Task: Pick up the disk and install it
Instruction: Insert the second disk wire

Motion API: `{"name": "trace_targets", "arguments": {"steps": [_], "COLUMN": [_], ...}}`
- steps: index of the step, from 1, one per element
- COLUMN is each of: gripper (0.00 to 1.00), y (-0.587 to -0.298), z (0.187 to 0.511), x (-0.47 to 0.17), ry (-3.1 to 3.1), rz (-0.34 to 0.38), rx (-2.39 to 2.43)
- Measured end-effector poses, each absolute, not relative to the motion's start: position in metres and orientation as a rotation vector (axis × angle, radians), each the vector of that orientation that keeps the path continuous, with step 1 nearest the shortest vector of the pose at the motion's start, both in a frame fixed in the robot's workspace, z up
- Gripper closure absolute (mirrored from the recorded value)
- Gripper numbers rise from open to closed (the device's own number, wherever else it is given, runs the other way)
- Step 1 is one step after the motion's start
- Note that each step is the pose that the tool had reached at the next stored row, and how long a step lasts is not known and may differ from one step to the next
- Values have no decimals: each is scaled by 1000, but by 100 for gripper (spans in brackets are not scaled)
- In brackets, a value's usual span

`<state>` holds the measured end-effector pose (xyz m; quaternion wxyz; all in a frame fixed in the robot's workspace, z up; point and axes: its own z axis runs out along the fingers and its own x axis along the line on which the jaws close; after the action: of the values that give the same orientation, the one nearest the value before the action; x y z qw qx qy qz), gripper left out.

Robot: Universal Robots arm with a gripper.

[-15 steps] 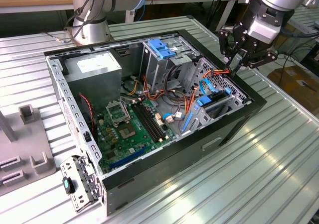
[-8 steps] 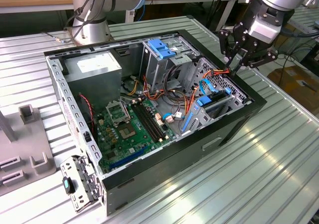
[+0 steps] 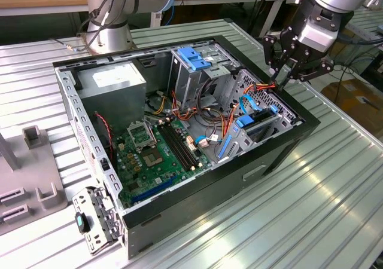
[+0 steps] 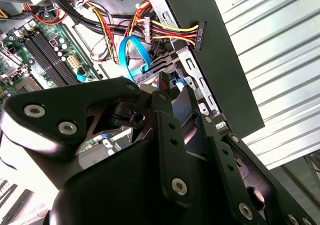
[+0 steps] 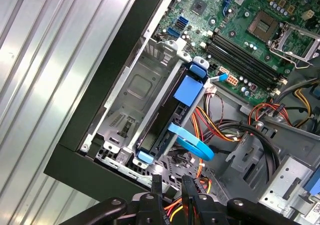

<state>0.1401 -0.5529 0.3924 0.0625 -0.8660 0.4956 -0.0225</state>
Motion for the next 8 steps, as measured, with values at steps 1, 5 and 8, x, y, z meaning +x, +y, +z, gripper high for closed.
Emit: {"name": "trace_targets", "arguments": {"steps": [1, 5, 8], "gripper": [70, 70, 70], "y": [-553, -551, -550], "z": [392, 392, 392], "x": [140, 141, 144], "ry": [1498, 1498, 1498], "rz": [-68, -68, -68], "rx": [-2617, -2618, -2618]}}
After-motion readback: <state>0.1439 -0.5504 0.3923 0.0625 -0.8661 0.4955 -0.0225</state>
